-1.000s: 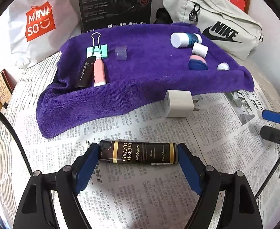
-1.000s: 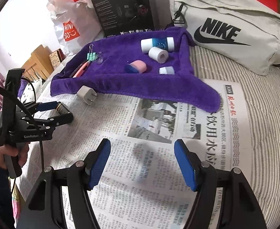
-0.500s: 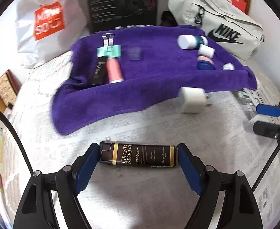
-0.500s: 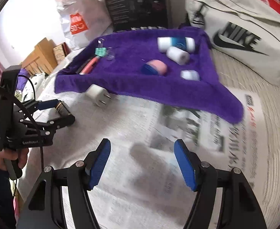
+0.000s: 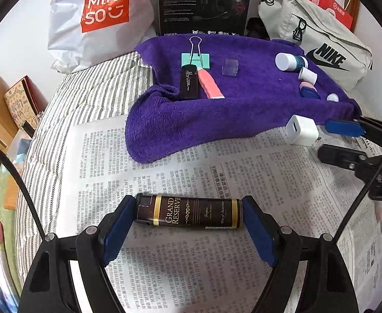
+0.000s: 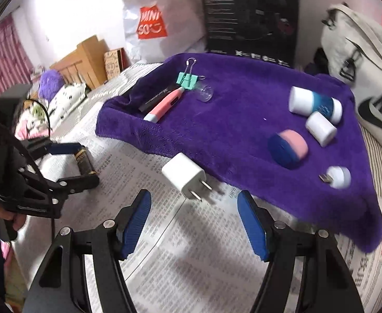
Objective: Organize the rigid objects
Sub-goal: 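Grasp the Grand Reserve bottle with the left tool while the right tool grasps the white charger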
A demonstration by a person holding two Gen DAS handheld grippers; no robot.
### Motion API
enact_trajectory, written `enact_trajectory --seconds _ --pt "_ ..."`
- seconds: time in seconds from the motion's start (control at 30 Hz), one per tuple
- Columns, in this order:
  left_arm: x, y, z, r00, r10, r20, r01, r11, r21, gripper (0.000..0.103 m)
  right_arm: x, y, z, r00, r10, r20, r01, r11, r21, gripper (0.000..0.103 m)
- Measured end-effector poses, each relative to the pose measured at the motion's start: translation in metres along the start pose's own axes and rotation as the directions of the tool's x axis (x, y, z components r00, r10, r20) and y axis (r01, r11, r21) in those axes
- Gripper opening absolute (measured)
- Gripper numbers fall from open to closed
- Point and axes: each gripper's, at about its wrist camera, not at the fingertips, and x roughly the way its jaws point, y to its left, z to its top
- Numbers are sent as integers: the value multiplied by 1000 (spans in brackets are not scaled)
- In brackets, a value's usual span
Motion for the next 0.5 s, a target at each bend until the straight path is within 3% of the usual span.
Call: enact_trajectory --seconds 0.13,0.37,0.5 --pt "-2 2 0 1000 -23 3 23 1000 -7 81 9 5 4 1000 -14 -1 14 999 -37 59" --pt "-2 3 -1 999 -32 4 32 999 -4 81 20 15 10 999 -33 -26 30 995 -97 33" --pt "-2 4 -1 999 -33 7 33 999 -6 81 18 16 8 999 -23 -30 19 994 -108 32"
